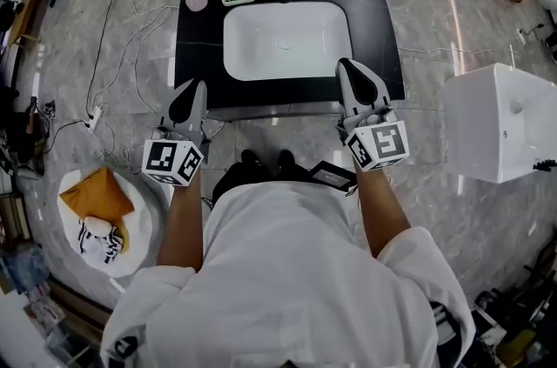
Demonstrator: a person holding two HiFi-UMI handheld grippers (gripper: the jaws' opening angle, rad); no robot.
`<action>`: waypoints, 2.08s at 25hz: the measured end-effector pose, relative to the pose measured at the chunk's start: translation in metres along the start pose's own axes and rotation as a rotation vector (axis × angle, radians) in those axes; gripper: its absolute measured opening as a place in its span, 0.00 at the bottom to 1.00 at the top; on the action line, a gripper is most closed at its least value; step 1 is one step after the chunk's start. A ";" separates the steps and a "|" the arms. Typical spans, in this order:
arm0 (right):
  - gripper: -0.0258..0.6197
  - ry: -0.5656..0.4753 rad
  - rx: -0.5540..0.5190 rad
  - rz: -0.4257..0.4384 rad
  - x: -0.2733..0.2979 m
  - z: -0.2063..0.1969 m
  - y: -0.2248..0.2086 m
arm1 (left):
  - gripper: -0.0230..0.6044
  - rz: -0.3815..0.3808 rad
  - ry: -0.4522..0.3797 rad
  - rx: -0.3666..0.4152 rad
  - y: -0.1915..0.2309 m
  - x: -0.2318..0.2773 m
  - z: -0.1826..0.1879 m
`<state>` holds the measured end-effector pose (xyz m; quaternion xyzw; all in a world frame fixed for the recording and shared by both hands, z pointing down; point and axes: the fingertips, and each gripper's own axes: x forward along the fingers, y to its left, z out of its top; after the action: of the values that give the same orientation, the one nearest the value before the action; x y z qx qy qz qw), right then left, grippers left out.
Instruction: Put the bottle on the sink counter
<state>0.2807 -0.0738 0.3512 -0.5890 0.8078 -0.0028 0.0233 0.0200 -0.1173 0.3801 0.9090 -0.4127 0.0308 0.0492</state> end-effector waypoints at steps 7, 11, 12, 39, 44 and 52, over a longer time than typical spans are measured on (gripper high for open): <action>0.07 0.061 0.001 -0.048 -0.037 -0.014 0.027 | 0.07 -0.115 0.012 -0.035 -0.031 -0.010 -0.020; 0.07 0.082 -0.029 -0.056 -0.055 -0.014 0.050 | 0.07 -0.191 0.026 -0.056 -0.053 -0.019 -0.034; 0.07 0.095 -0.031 -0.054 -0.062 -0.018 0.059 | 0.07 -0.205 0.029 -0.067 -0.059 -0.026 -0.039; 0.06 -0.011 0.016 0.100 -0.187 -0.005 0.066 | 0.07 -0.192 0.002 -0.120 -0.193 -0.109 -0.042; 0.06 -0.016 0.042 0.161 -0.193 -0.009 0.069 | 0.07 -0.175 0.027 -0.115 -0.207 -0.119 -0.048; 0.06 -0.027 0.055 0.236 -0.191 -0.013 0.083 | 0.07 -0.153 0.022 -0.081 -0.220 -0.128 -0.033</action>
<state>0.2597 0.1327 0.3677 -0.4890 0.8707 -0.0144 0.0503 0.1005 0.1261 0.3862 0.9347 -0.3425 0.0200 0.0927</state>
